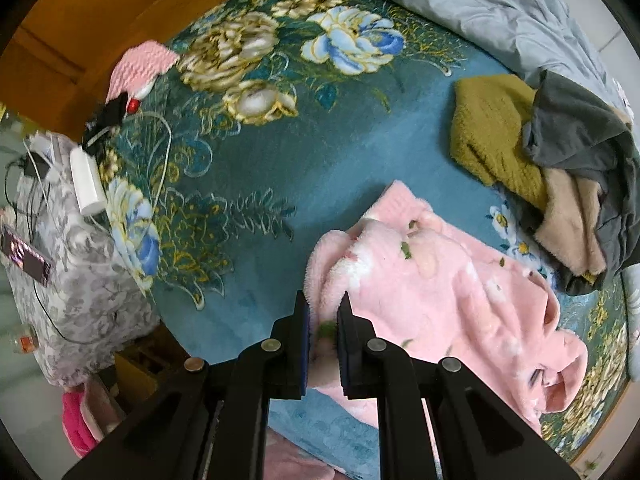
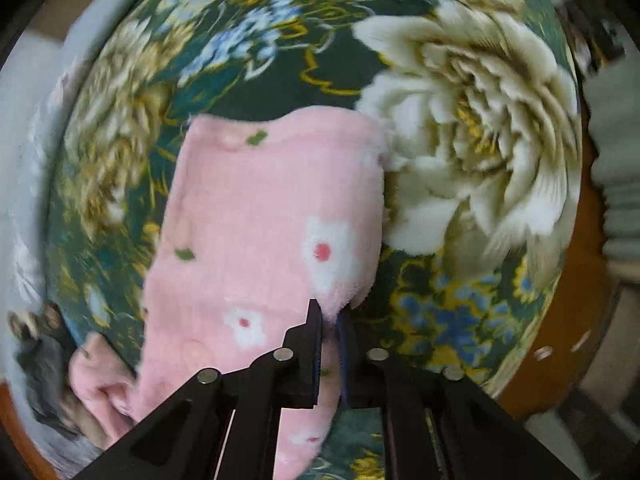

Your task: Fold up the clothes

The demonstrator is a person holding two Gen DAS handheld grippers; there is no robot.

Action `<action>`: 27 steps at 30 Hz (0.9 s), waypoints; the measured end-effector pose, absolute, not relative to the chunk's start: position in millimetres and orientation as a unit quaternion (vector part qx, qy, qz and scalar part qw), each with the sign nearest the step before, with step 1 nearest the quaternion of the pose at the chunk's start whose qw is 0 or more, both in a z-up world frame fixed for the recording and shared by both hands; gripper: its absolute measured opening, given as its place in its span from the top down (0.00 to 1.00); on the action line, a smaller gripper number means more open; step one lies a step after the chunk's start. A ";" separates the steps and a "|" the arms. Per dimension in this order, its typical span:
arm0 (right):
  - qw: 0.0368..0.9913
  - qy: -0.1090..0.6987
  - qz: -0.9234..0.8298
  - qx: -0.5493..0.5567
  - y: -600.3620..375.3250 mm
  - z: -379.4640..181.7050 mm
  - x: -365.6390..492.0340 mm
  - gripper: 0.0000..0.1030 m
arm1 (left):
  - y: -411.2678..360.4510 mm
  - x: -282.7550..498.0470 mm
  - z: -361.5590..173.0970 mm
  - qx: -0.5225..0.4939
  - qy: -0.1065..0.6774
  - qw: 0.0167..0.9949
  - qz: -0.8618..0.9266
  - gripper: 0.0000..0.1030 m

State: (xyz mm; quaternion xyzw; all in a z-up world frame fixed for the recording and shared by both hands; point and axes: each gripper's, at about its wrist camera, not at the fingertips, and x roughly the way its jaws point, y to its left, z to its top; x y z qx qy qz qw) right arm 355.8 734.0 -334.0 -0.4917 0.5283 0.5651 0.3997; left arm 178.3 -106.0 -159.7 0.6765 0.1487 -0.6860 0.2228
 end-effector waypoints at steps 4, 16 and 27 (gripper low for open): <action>0.437 0.506 0.576 -0.470 738.6 -306.5 362.7 0.70 | -101.2 187.2 -163.0 0.673 0.157 0.221 -0.688 0.89; 0.350 0.426 0.655 -0.517 670.7 -243.4 276.8 0.69 | -139.3 232.0 -197.0 0.676 0.204 0.231 -0.669 0.89; 0.240 0.314 0.724 -0.565 520.7 -185.2 183.5 0.68 | -201.3 245.6 -240.1 0.661 0.335 0.137 -0.657 0.43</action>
